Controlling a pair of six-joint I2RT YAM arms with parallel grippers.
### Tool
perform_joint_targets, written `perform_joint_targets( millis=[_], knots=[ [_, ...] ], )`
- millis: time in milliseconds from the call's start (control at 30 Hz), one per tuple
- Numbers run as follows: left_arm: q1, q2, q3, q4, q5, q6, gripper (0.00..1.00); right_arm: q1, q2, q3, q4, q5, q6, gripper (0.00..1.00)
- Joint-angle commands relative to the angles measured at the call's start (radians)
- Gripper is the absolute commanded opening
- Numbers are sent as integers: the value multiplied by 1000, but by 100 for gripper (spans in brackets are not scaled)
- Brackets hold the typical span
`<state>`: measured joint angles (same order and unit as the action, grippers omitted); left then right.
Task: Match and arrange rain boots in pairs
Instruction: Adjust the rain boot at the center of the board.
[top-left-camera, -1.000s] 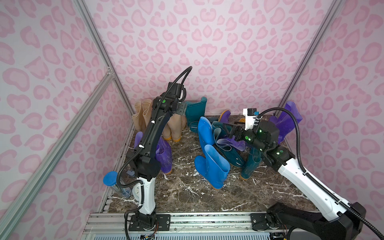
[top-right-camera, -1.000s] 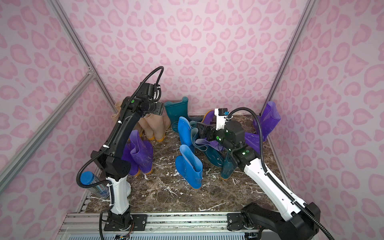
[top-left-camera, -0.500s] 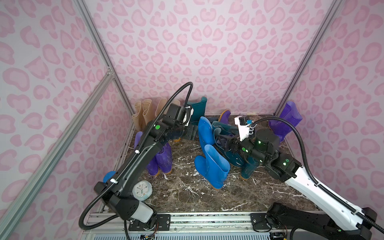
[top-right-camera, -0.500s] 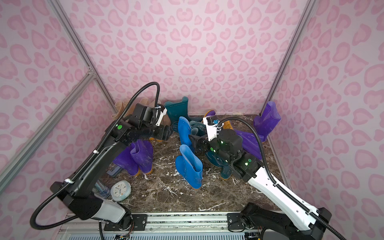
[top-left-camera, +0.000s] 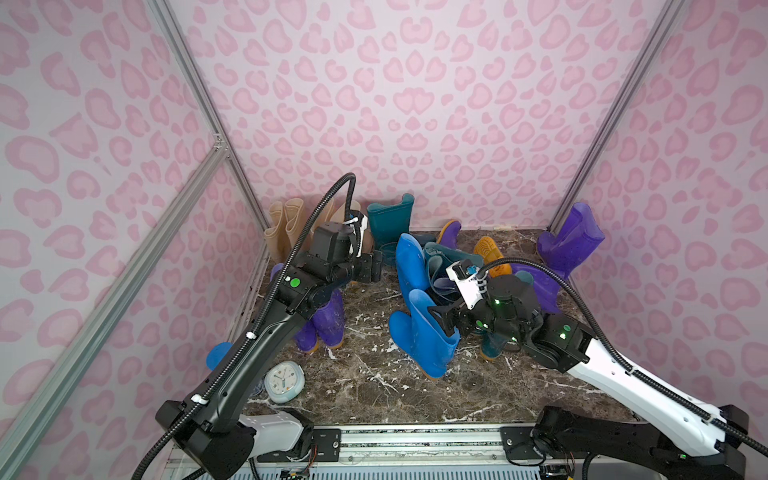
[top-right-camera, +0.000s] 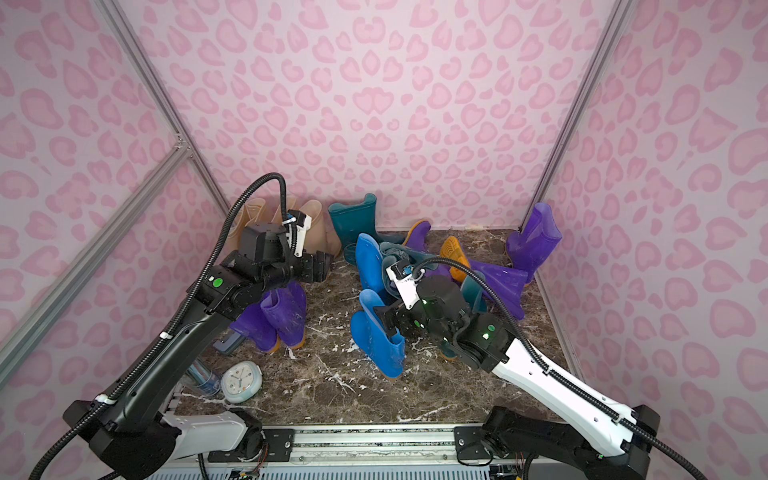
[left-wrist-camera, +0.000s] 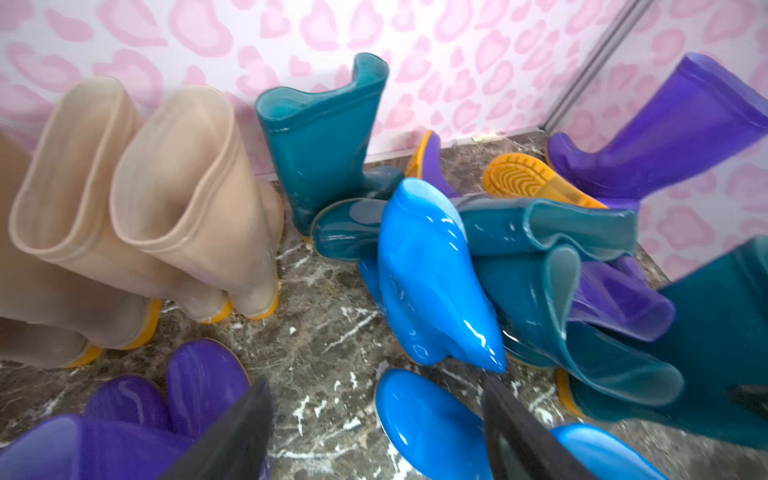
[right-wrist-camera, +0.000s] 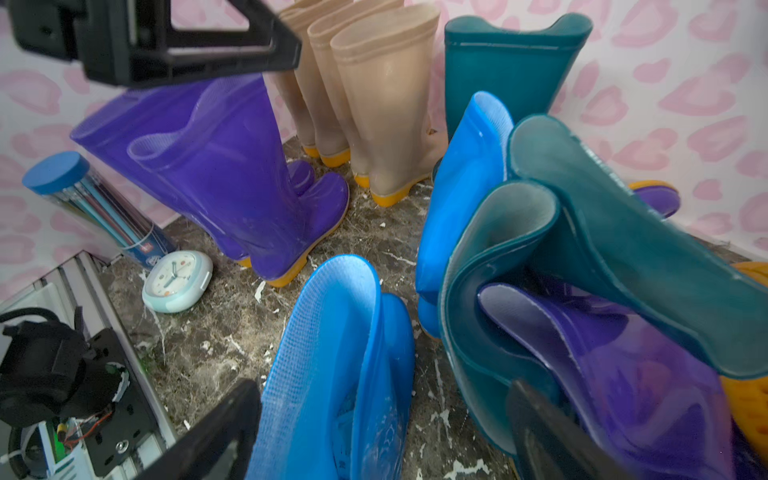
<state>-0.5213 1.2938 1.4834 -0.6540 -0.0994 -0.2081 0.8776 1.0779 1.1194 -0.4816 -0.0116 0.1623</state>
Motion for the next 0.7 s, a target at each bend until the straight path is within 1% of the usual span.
perform_joint_targets(
  millis=[0, 167, 267, 367, 433, 467, 533, 600, 633, 667],
  knots=[
    [25, 5, -21, 106, -48, 22, 81, 12, 27, 4, -48, 12, 9, 95],
    [47, -65, -172, 187, 0, 21, 81, 13, 62, 5, -38, -2, 41, 93],
    [62, -106, -218, 200, -2, 13, 80, 24, 106, 39, -40, -34, 60, 85],
    [63, -139, -247, 214, -18, 6, 80, 53, 168, 69, -25, -44, 63, 70],
    [63, -156, -251, 218, -27, 4, 80, 61, 216, 97, -27, -51, 62, 53],
    [64, -162, -257, 221, -37, 6, 80, 61, 230, 105, -24, -49, 64, 46],
    [63, -176, -271, 235, -63, 7, 79, 61, 254, 115, -6, -38, 72, 23],
    [64, -187, -277, 239, -83, 13, 79, 63, 264, 121, 13, -26, 75, 4],
    [64, -189, -280, 240, -97, 13, 79, 63, 267, 126, 23, -21, 77, 0],
    [63, -194, -282, 241, -109, 13, 79, 64, 269, 133, 31, -14, 79, 0]
  ],
)
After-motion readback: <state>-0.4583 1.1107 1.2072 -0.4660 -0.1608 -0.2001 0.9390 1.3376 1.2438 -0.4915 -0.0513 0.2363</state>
